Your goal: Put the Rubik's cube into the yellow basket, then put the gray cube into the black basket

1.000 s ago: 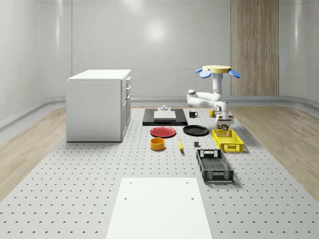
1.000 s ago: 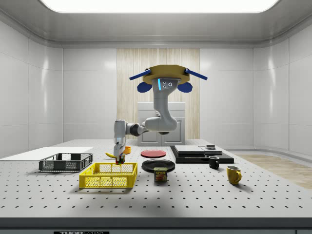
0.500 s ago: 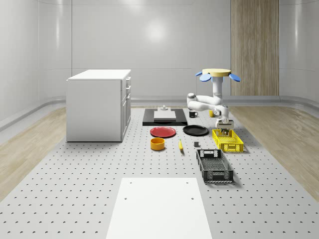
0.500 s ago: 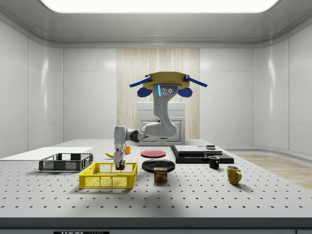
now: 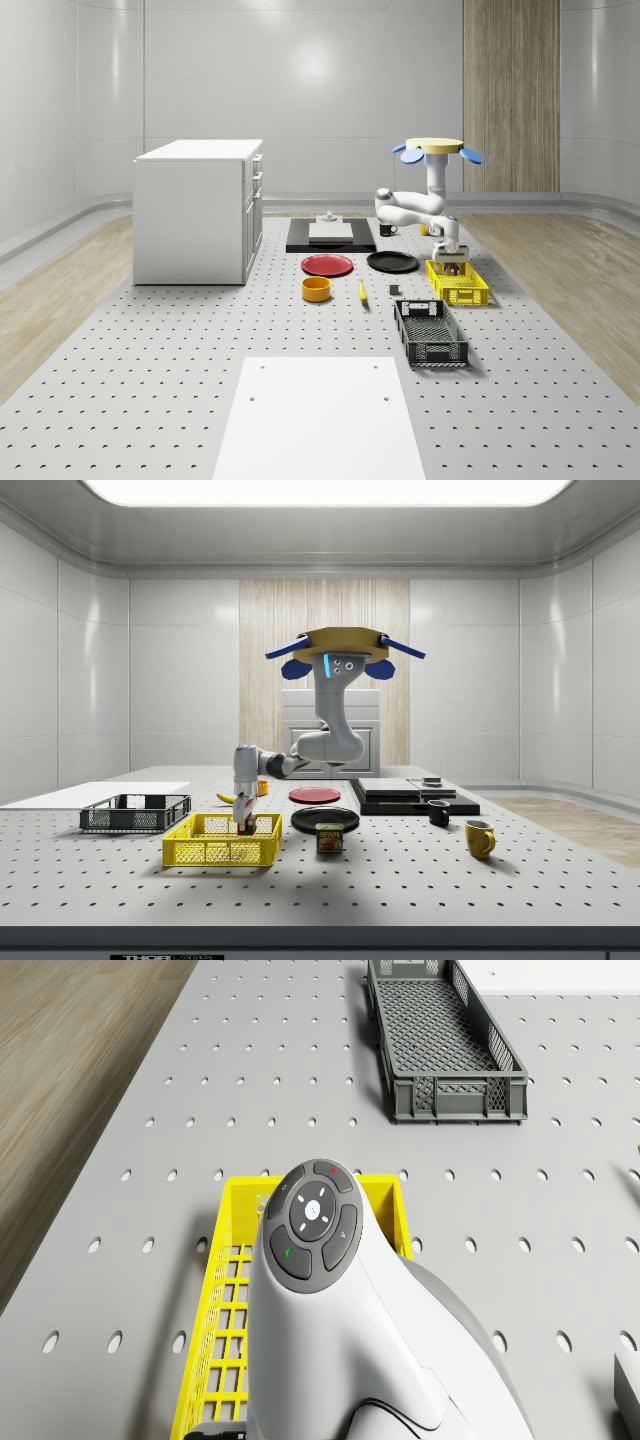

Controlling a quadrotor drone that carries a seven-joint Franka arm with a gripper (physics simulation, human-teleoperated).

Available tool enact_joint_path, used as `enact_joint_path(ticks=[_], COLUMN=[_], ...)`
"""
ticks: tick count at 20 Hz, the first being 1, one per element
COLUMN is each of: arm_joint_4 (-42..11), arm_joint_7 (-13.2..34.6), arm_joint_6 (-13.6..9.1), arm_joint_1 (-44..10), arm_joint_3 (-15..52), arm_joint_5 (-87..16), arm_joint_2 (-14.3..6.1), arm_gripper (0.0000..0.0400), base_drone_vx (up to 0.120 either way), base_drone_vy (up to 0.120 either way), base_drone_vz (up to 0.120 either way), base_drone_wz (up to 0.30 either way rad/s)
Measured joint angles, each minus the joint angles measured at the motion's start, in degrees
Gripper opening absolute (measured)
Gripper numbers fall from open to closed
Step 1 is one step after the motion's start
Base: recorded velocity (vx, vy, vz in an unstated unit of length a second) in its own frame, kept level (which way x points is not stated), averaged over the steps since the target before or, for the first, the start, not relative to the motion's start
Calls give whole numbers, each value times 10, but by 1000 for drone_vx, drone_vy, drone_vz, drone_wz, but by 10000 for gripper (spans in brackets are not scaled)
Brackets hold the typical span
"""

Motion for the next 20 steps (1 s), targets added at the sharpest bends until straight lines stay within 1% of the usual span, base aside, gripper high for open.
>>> enact_joint_path(ticks=[14, 17, 20], arm_joint_4=[17, 19, 15], arm_joint_7=[0, -1, -1], arm_joint_6=[16, 16, 11], arm_joint_1=[-10, -11, -8], arm_joint_3=[-58, -64, -54], arm_joint_5=[-56, -62, -54], arm_joint_2=[6, 9, 10], arm_gripper=[325, 365, 383], base_drone_vx=[0, 0, 0], base_drone_vy=[0, 0, 0], base_drone_vz=[0, 0, 0], base_drone_wz=[0, 0, 0])
